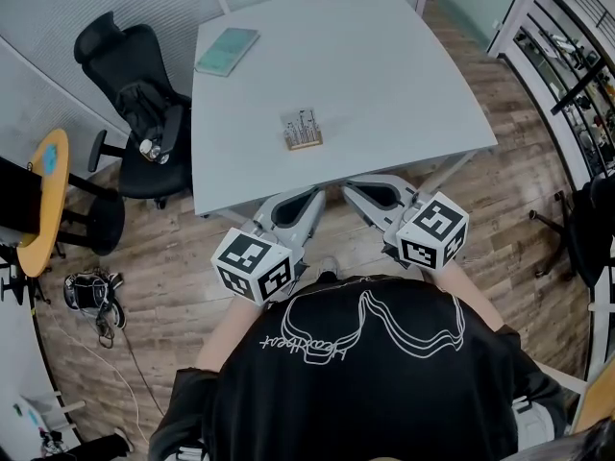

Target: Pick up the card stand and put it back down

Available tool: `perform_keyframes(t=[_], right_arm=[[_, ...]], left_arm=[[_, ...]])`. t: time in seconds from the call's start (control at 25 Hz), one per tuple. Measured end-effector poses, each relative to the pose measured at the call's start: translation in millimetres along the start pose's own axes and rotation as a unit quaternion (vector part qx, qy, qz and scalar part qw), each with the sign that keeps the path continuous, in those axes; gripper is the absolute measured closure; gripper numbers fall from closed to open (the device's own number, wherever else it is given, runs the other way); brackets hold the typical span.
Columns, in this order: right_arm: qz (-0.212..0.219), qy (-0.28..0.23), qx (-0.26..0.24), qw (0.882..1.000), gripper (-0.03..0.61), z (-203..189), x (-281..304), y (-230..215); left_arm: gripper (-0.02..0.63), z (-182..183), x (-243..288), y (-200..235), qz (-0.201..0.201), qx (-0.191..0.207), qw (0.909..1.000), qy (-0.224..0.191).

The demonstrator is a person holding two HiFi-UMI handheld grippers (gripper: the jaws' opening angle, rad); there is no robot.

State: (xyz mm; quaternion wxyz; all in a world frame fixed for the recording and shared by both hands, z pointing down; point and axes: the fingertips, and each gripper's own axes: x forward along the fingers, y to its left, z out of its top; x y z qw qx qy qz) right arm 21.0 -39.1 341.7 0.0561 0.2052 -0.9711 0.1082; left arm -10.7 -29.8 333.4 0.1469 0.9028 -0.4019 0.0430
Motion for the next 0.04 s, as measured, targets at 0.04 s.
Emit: perform_keyframes(t=[0.04], right_arm=[[0.000, 0.000, 0.000, 1.000, 0.569, -0.6, -0.1, -0.6]], left_arm=[[0.597, -0.5, 0.7, -0.1, 0.000, 0.000, 1.0000, 0.000]])
